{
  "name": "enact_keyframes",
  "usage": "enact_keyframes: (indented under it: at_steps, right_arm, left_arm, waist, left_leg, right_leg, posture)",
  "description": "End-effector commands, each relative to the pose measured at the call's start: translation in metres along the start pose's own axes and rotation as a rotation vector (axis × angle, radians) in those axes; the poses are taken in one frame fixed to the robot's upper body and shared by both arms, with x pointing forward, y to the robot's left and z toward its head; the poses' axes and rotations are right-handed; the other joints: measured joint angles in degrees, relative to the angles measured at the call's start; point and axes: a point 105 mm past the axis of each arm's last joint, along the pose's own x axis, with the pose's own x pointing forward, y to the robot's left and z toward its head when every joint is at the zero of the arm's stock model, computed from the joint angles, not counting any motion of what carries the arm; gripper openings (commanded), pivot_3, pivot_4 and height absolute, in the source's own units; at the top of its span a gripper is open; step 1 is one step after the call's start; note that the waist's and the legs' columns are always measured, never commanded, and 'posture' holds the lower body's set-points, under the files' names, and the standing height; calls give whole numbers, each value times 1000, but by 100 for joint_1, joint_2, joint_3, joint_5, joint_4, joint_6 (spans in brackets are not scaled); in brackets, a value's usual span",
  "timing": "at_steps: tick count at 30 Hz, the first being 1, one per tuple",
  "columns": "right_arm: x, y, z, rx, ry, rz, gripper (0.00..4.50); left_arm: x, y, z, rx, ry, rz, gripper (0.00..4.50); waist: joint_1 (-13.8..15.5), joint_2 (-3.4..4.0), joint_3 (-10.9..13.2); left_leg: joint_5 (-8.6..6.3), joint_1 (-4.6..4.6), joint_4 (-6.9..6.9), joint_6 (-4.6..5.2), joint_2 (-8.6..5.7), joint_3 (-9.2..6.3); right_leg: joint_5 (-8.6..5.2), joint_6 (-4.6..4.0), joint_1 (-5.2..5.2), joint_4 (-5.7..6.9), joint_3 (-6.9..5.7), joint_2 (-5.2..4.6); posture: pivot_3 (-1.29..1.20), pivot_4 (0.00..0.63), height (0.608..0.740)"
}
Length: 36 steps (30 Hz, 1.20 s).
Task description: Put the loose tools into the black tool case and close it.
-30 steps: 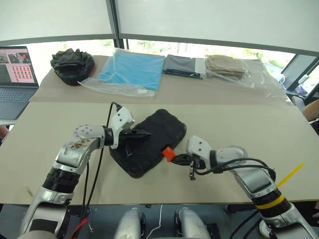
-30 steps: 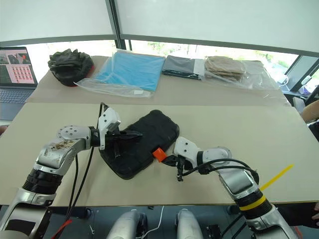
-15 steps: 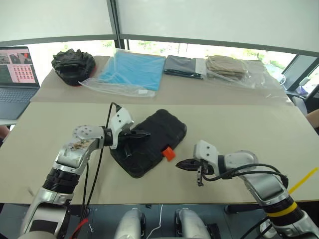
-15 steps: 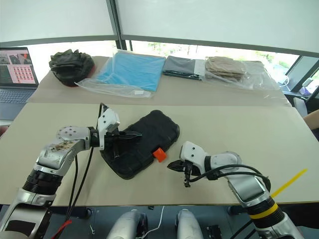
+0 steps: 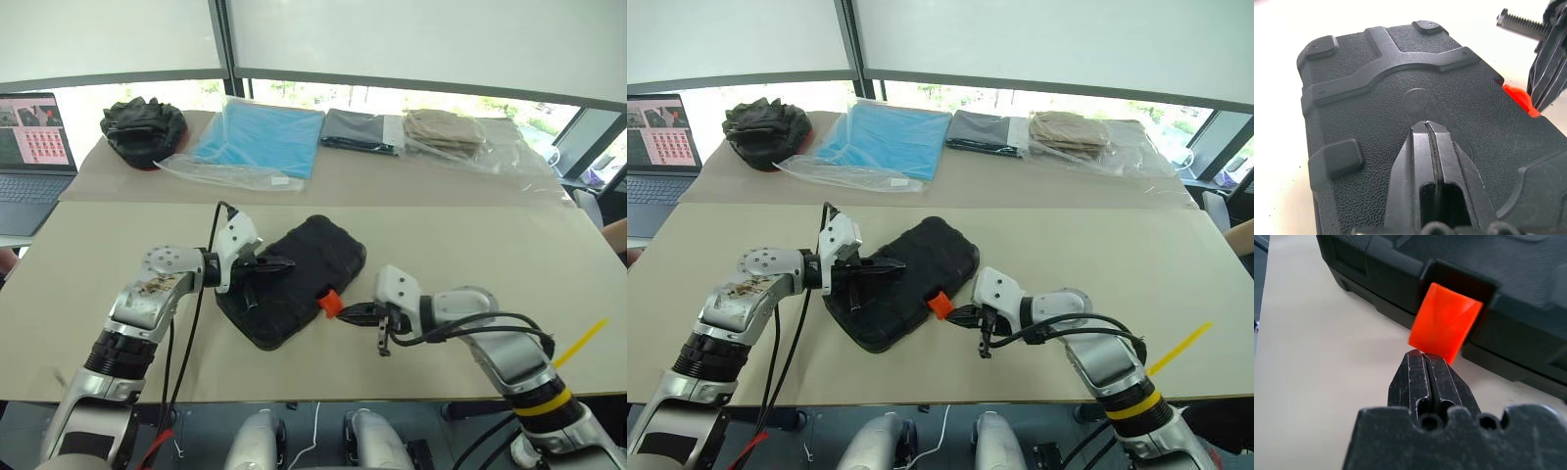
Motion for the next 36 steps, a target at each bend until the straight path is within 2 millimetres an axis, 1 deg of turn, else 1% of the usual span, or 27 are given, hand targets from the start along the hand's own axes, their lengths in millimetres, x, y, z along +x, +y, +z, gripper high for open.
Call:
enact_keyframes:
  at_steps: [1,14,18,23,30,36]
  right_arm:
    - [2,-8,12,-62,-36,-16,0]
    - [20,-18,20,-86,-89,-27,0]
    - [24,-20,25,-92,-113,-37,0]
    - [19,-18,33,-105,-125,-34,0]
    - [12,-19,44,-117,-143,-31,0]
    - [13,-18,45,-109,-143,-19,0]
  left_arm:
    - [1,-2,-26,-60,78,10,17]
    - [1,-1,-28,-68,80,21,17]
    - [1,-2,-32,-83,95,12,17]
    - [1,-4,-37,-100,118,1,17]
    - [3,-6,-39,-106,122,-4,17]
    - [4,-7,-40,-111,124,-8,17]
  waist:
    - [0,0,0]
    - [-88,1,0]
    - [-124,1,0]
    - [-129,0,0]
    - [-132,1,0]
    - [-138,0,-1]
  left_leg:
    - [0,1,0,0,0,0]
    - [6,13,0,-9,4,0]
    - [7,16,0,-12,4,1]
    - [9,22,0,-15,4,1]
    - [9,23,0,-15,5,1]
    - [10,31,-2,-16,10,1]
  right_leg:
    - [0,0,0,0,0,0]
    - [-2,-4,0,19,2,3]
    - [-3,-6,-1,27,4,3]
    - [-12,-14,-5,50,5,2]
    - [-15,-17,-8,54,5,0]
    - [-24,-18,-6,62,4,4]
  posture:
    - [0,150,740]
    - [0,150,740]
    - [0,150,740]
    - [0,150,740]
    - [0,150,740]
    - [0,150,740]
